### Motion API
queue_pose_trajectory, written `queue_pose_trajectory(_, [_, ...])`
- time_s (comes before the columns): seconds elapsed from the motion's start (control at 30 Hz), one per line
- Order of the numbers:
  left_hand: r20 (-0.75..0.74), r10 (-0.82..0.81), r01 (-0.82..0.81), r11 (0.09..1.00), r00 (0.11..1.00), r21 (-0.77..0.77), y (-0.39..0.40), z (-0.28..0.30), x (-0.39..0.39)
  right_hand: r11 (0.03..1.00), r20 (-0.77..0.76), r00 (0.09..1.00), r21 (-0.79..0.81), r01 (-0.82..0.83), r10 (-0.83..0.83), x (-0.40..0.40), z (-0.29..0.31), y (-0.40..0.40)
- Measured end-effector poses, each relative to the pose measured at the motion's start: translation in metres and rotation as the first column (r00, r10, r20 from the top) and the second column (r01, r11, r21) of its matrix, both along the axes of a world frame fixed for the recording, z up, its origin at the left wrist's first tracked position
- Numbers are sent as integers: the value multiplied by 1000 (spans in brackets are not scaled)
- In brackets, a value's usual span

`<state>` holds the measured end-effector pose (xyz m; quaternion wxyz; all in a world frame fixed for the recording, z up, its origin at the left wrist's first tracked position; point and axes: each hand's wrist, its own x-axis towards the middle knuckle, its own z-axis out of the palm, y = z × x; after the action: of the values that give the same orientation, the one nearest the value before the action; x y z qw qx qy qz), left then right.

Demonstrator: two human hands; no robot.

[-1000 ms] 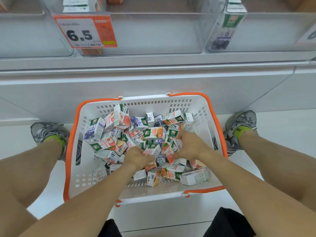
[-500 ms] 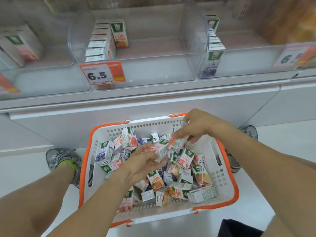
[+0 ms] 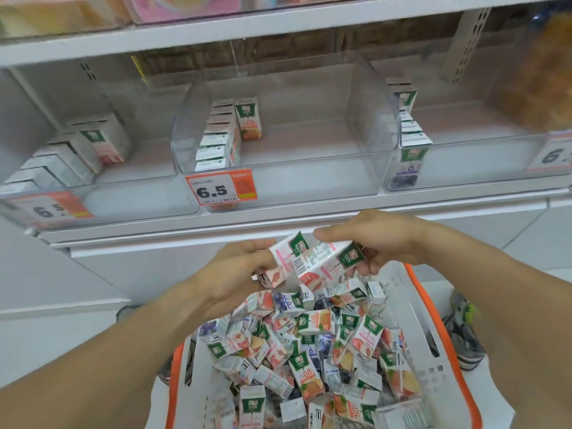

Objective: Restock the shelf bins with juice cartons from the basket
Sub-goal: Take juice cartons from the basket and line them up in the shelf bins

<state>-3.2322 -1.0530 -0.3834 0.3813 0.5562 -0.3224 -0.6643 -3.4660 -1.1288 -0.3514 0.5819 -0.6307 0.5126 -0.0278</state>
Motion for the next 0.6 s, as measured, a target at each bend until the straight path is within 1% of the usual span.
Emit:
queue_pose_trajectory(0.13, [-85,-95,99,994,992,37,-5,3,18,988,116,993,153,-31,13,7,-1,-6])
queue_pose_trajectory(0.17, [-79,-142,146,988,987,45,-6,4,20,984,129,992,174,-35,12,9,-1,-8])
queue_pose_trajectory(0.23, [-14,-203,203,978,979,49,-12,5,21,981,132,991,190,-49,24,11,-3,-10])
queue_pose_trajectory(0.27, [2,-198,198,979,980,44,-15,5,20,981,127,992,189,-49,25,12,-3,-11])
queue_pose_trajectory(0.33, [-27,-150,151,988,988,42,-18,4,16,983,107,994,181,-27,8,14,-4,-13])
queue_pose_trajectory(0.4, [-36,-143,144,989,989,21,-17,7,8,984,90,996,178,-5,-11,18,-5,-15])
queue_pose_trajectory(0.47, [-6,-175,175,985,985,-5,-16,7,2,981,89,996,195,-3,-15,22,-8,-15])
queue_pose_trajectory(0.6, [55,-149,153,985,987,-77,-15,8,-3,976,110,994,216,-11,-13,32,-12,-12])
